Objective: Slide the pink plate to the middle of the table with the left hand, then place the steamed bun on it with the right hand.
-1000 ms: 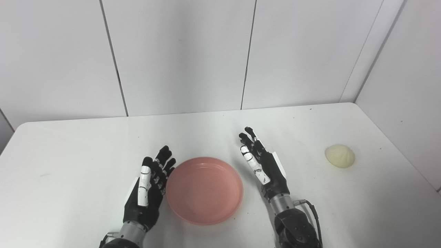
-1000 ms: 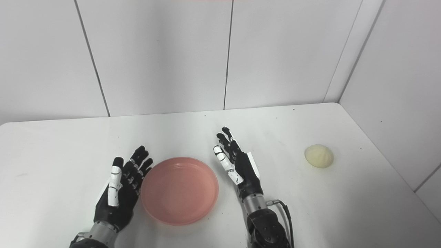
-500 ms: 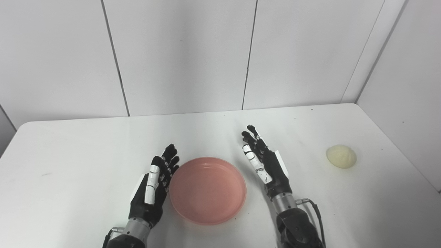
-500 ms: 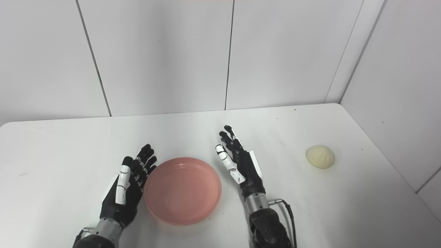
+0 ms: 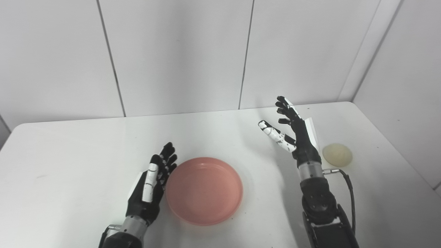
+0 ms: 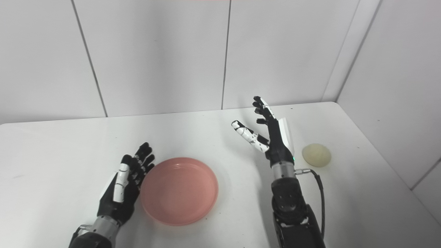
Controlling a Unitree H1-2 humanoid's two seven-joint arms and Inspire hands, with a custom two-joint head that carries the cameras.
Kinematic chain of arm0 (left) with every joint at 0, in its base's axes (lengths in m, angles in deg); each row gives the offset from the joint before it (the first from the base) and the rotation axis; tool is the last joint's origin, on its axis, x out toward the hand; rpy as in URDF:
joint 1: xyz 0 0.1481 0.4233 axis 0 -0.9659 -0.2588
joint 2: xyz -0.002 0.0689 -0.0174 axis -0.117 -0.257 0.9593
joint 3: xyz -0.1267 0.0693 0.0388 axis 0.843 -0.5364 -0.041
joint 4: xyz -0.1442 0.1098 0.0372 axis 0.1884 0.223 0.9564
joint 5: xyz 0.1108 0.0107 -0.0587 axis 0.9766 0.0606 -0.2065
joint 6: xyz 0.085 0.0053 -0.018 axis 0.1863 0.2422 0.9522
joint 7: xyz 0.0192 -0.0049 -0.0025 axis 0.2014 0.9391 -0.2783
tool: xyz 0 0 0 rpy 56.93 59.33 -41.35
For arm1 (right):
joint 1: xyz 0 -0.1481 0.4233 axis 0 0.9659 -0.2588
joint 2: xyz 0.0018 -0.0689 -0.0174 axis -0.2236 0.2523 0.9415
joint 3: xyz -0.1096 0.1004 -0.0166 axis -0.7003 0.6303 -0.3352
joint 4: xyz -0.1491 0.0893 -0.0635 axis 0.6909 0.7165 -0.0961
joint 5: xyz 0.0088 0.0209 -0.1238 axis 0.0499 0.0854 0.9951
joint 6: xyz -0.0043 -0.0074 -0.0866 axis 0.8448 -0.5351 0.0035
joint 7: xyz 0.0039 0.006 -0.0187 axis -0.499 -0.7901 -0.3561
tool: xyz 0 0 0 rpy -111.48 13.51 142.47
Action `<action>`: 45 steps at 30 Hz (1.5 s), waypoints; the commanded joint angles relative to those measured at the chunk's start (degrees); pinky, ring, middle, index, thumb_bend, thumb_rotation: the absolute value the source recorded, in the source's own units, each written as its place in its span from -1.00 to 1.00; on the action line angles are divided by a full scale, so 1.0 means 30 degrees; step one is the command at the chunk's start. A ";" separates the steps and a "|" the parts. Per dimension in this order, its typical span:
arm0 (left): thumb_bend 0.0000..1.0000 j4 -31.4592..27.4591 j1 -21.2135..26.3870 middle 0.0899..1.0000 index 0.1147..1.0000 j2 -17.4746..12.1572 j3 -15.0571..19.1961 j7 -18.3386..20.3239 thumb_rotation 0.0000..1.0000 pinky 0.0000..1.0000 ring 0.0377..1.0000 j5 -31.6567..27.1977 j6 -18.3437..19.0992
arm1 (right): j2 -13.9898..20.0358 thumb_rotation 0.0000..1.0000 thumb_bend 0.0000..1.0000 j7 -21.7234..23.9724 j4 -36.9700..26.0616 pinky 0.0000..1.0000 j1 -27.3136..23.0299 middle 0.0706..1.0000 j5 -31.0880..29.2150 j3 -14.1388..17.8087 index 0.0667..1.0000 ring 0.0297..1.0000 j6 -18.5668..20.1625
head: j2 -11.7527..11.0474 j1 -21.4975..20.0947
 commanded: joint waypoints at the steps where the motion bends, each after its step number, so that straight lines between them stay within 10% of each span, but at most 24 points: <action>1: 0.33 0.0678 -0.0285 0.95 0.79 -0.0306 0.0269 0.0290 0.98 0.95 0.94 -0.0284 -0.0610 | 0.0684 -0.02 0.12 -0.0692 -0.0867 0.48 -0.0834 0.64 0.1114 0.0104 0.69 0.60 0.0741 | -0.0055 -0.0426; 18: 0.35 0.1190 -0.0119 0.90 0.72 -0.0906 0.0596 0.1071 0.90 0.89 0.89 -0.0727 -0.0696 | 0.2819 -0.31 0.40 -0.2917 -0.0259 0.31 -0.1494 0.58 0.5643 0.0601 0.55 0.54 0.4401 | -0.0160 -0.1819; 24: 0.35 0.1091 -0.0079 0.89 0.72 -0.1043 0.0624 0.1162 0.91 0.90 0.88 -0.0721 -0.0564 | 0.3306 -0.23 0.45 -0.1313 -0.0791 0.55 -0.1477 0.73 0.7381 0.0746 0.64 0.72 0.6175 | -0.0133 -0.2067; 45: 0.39 0.1554 0.0073 0.89 0.71 -0.1419 0.0793 0.1568 0.90 0.89 0.87 -0.1005 -0.0788 | 0.1992 -0.36 0.60 0.5949 -0.0022 0.59 -0.2096 0.77 1.3758 0.4248 0.69 0.78 0.6178 | 0.0012 -0.2644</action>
